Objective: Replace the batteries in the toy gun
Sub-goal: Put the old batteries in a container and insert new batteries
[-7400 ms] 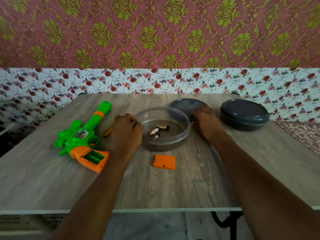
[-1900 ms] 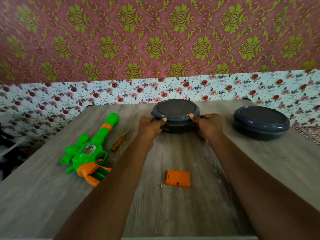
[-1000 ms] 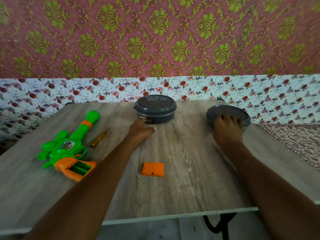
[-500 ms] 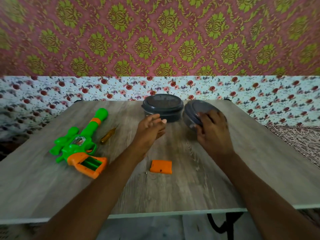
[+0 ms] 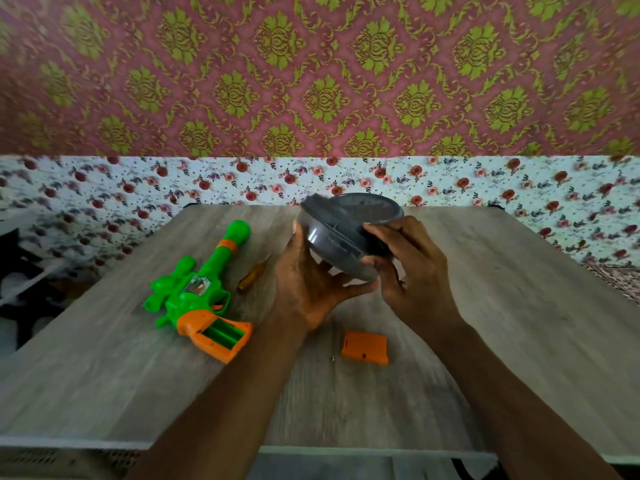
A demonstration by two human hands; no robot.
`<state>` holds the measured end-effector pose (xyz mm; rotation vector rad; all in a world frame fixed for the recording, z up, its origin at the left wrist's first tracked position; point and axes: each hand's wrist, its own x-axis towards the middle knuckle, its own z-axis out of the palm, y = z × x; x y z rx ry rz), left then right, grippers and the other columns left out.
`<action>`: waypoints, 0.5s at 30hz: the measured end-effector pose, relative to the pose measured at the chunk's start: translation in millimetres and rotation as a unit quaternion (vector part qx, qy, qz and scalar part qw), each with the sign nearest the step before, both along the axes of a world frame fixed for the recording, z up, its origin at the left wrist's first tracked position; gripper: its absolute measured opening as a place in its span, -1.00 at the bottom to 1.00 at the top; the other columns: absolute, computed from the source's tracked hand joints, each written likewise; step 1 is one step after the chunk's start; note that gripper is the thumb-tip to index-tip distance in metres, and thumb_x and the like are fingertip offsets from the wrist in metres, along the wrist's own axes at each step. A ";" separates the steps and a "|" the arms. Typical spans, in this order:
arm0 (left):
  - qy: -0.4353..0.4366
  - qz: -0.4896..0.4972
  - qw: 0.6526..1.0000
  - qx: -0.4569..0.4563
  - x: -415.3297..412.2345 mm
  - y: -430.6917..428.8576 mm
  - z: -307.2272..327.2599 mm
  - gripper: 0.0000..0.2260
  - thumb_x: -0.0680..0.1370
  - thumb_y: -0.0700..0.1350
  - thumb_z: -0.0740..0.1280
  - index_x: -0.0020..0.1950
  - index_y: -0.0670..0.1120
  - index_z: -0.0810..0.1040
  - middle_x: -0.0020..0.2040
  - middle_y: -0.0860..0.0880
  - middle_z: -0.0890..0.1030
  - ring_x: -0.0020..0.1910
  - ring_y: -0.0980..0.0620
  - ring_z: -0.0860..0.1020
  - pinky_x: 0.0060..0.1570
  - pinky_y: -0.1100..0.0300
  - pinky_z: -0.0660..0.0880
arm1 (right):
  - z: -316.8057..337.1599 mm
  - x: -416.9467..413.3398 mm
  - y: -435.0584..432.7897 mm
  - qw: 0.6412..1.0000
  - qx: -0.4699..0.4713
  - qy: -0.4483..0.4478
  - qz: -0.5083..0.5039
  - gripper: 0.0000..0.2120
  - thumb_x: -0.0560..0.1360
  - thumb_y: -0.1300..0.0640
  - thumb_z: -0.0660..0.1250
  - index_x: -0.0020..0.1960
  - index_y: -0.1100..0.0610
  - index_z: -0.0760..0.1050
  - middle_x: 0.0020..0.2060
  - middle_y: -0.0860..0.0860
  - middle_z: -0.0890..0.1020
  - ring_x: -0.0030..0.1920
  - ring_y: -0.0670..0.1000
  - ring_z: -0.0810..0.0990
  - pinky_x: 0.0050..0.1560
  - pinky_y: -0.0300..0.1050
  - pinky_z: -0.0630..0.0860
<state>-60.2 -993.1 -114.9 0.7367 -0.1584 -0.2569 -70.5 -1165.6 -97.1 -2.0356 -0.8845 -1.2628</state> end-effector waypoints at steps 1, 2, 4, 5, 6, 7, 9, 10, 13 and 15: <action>-0.010 -0.010 1.000 -0.003 1.4 2.4 -1.7 -0.22 0.50 0.45 0.23 0.56 -0.03 0.39 0.46 -0.30 0.48 0.39 -0.43 0.47 0.27 -0.52 0.38 | -1.6 0.7 1.3 1.000 0.001 0.001 0.007 -0.62 0.49 0.40 0.46 0.30 0.35 0.56 0.21 0.28 0.58 0.25 0.20 0.57 0.23 -0.04 0.59; -0.020 -0.019 1.000 -0.004 1.9 4.1 -2.4 -0.18 0.47 0.45 0.24 0.58 -0.03 0.34 0.48 -0.31 0.44 0.41 -0.45 0.44 0.29 -0.55 0.33 | -2.2 0.7 1.8 1.000 0.001 0.002 0.012 -0.61 0.49 0.41 0.46 0.30 0.35 0.56 0.21 0.28 0.59 0.26 0.20 0.57 0.24 -0.05 0.59; -0.025 -0.028 0.999 -0.004 0.5 5.2 -0.4 -0.15 0.45 0.45 0.27 0.60 -0.03 0.32 0.50 -0.31 0.42 0.41 -0.45 0.44 0.29 -0.54 0.34 | -2.2 0.6 2.4 1.000 0.003 0.007 0.019 -0.63 0.49 0.37 0.47 0.29 0.34 0.57 0.19 0.27 0.60 0.23 0.19 0.59 0.19 -0.04 0.60; -0.029 -0.031 0.999 -0.001 -0.9 5.0 1.2 -0.16 0.44 0.44 0.29 0.59 -0.02 0.32 0.50 -0.30 0.43 0.40 -0.43 0.46 0.28 -0.51 0.39 | -0.8 -0.4 2.7 1.000 0.007 0.010 0.024 -0.64 0.50 0.32 0.48 0.28 0.33 0.58 0.17 0.26 0.60 0.21 0.19 0.60 0.15 -0.04 0.61; -0.041 -0.032 0.999 0.005 -2.0 4.1 2.4 -0.18 0.45 0.42 0.29 0.59 -0.02 0.33 0.48 -0.30 0.45 0.38 -0.41 0.48 0.25 -0.47 0.43 | 1.0 -1.5 2.9 0.999 0.014 0.016 0.031 -0.65 0.51 0.25 0.48 0.27 0.32 0.59 0.15 0.24 0.61 0.18 0.17 0.61 0.11 -0.07 0.62; -0.057 -0.029 0.998 0.014 -3.1 3.1 3.3 -0.21 0.46 0.39 0.28 0.58 -0.03 0.34 0.47 -0.30 0.47 0.37 -0.40 0.50 0.23 -0.44 0.46 | 3.7 -3.1 3.9 0.999 0.022 0.024 0.041 -0.64 0.52 0.17 0.47 0.26 0.31 0.60 0.14 0.23 0.61 0.16 0.14 0.62 0.08 -0.13 0.62; -0.084 -0.034 0.996 0.024 -6.6 0.4 4.2 -0.26 0.51 0.34 0.26 0.58 -0.06 0.35 0.46 -0.30 0.47 0.37 -0.37 0.50 0.22 -0.40 0.47 | 8.3 -6.0 7.6 0.998 0.030 0.031 0.049 -0.60 0.54 0.08 0.47 0.28 0.29 0.61 0.16 0.21 0.63 0.16 0.10 0.64 0.09 -0.22 0.61; -0.083 -0.037 0.996 0.021 -8.7 -0.9 6.5 -0.29 0.54 0.31 0.22 0.57 -0.08 0.37 0.45 -0.30 0.47 0.37 -0.36 0.51 0.21 -0.37 0.48 | 9.3 -6.8 10.3 0.998 0.029 0.027 0.044 -0.60 0.54 0.08 0.47 0.30 0.28 0.61 0.18 0.19 0.65 0.16 0.09 0.65 0.12 -0.23 0.61; -0.068 -0.035 0.997 0.014 -12.1 -2.7 10.6 -0.37 0.58 0.25 0.12 0.52 -0.10 0.44 0.38 -0.27 0.54 0.31 -0.30 0.56 0.14 -0.29 0.54 | 6.6 -7.4 14.5 1.000 0.021 -0.004 0.014 -0.60 0.57 0.10 0.46 0.33 0.27 0.60 0.20 0.17 0.68 0.16 0.09 0.69 0.17 -0.21 0.62; -0.073 -0.019 0.997 0.026 -12.3 -2.5 10.4 -0.44 0.61 0.22 0.11 0.46 -0.10 0.51 0.34 -0.25 0.59 0.29 -0.28 0.59 0.13 -0.29 0.55 | 5.1 -8.2 14.4 0.999 0.014 -0.031 -0.010 -0.59 0.58 0.06 0.45 0.32 0.29 0.60 0.18 0.19 0.69 0.13 0.11 0.71 0.15 -0.17 0.64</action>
